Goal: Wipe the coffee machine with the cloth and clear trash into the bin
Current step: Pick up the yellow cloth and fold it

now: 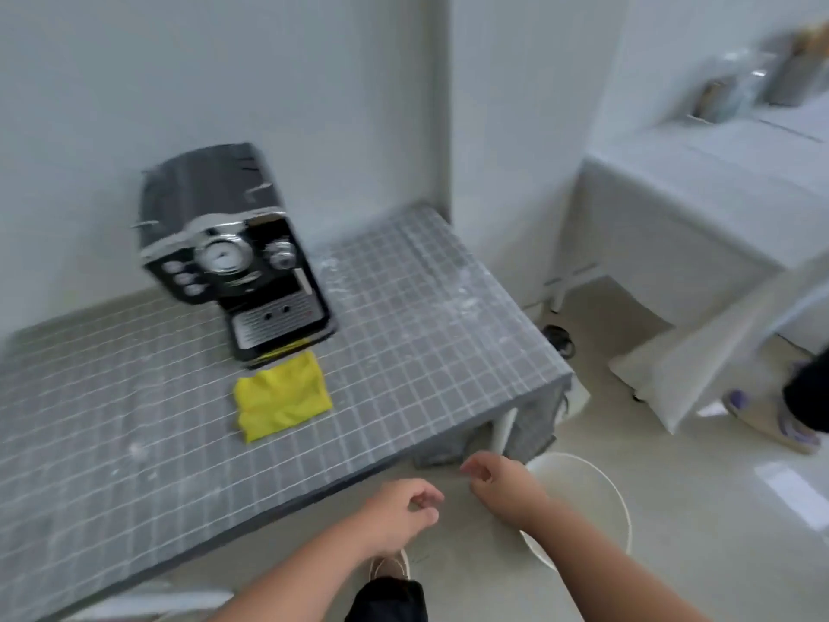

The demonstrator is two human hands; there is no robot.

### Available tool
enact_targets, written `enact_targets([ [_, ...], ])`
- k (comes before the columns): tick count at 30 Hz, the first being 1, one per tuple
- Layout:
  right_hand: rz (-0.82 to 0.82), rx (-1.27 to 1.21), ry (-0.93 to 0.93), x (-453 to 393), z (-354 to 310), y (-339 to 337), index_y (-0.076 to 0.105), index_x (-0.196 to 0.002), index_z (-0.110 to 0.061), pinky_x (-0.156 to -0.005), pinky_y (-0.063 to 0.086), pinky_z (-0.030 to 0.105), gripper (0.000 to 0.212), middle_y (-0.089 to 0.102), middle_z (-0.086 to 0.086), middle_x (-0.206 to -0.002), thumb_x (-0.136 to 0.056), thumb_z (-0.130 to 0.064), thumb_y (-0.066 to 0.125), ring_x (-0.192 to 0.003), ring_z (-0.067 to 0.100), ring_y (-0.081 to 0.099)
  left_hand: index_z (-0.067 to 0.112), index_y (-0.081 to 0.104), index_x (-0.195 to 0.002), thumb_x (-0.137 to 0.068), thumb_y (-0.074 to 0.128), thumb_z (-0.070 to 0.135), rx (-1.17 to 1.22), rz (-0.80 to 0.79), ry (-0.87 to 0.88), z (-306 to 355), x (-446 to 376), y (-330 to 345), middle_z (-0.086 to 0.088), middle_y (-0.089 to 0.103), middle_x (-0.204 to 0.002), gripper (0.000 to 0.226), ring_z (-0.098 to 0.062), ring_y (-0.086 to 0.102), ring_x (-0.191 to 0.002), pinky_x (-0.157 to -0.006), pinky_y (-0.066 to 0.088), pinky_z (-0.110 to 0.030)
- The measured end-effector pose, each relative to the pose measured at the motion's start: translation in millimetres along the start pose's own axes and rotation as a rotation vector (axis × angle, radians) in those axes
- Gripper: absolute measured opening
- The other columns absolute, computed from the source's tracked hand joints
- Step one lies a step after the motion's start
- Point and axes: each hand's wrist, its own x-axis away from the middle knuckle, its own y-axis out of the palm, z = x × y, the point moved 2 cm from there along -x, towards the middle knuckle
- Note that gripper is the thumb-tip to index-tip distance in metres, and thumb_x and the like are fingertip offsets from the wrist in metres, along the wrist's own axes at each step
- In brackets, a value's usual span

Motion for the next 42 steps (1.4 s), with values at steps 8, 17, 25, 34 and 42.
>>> enact_targets([
  [8,-0.173,0.095,-0.186,-55.6,-143.3,37.9,0.064,-0.100,-0.027,-0.063,0.046,0.024,0.020,0.062,-0.003,-0.084,-0.088,-0.018,0.052,-0.071,0.013,0.059,0.034,0.064,-0.098,-0.091,0.060,0.022,0.394,0.444,-0.224,-111.7,95.8,-109.8,-0.004,0.067,-0.100,0.015,-0.007,0.060,-0.079,-0.074,0.047,-0.019],
  [17,0.075,-0.193,0.034,-136.3,-235.0,73.1,0.054,-0.123,-0.017,-0.056,0.043,0.027,0.038,0.057,0.002,-0.082,-0.086,-0.019,0.057,-0.068,0.019,0.056,0.024,0.060,-0.114,-0.089,0.063,0.024,0.552,0.590,-0.380,-193.6,76.7,-195.7,-0.002,0.065,-0.110,0.025,-0.015,0.063,-0.095,-0.081,0.049,-0.028],
  [25,0.060,-0.146,0.192,-161.5,-241.0,82.8,0.059,-0.119,-0.002,-0.069,0.053,0.036,0.045,0.060,0.009,-0.089,-0.078,-0.017,0.064,-0.081,0.032,0.065,0.011,0.046,-0.137,-0.089,0.063,0.034,0.513,0.490,-0.404,-177.7,17.3,-202.3,-0.006,0.059,-0.126,0.056,-0.020,0.060,-0.109,-0.090,0.046,-0.029],
  [34,-0.250,-0.298,0.371,-194.6,-242.6,72.2,0.056,-0.084,0.000,-0.042,0.044,0.024,0.021,0.052,0.012,-0.065,-0.077,-0.007,0.074,-0.050,0.021,0.052,0.015,0.056,-0.112,-0.087,0.065,0.035,0.718,0.646,-0.533,-160.1,-13.7,-201.4,0.001,0.060,-0.104,0.033,-0.013,0.057,-0.088,-0.078,0.045,-0.029],
  [42,-0.324,-0.440,0.331,-197.2,-250.0,76.2,0.054,-0.079,-0.004,-0.045,0.045,0.024,0.012,0.053,0.012,-0.072,-0.081,0.003,0.063,-0.055,0.020,0.052,0.022,0.042,-0.106,-0.093,0.055,0.018,0.574,0.784,-0.528,-148.2,-12.1,-204.6,-0.001,0.055,-0.085,0.019,-0.021,0.063,-0.066,-0.064,0.058,-0.040],
])
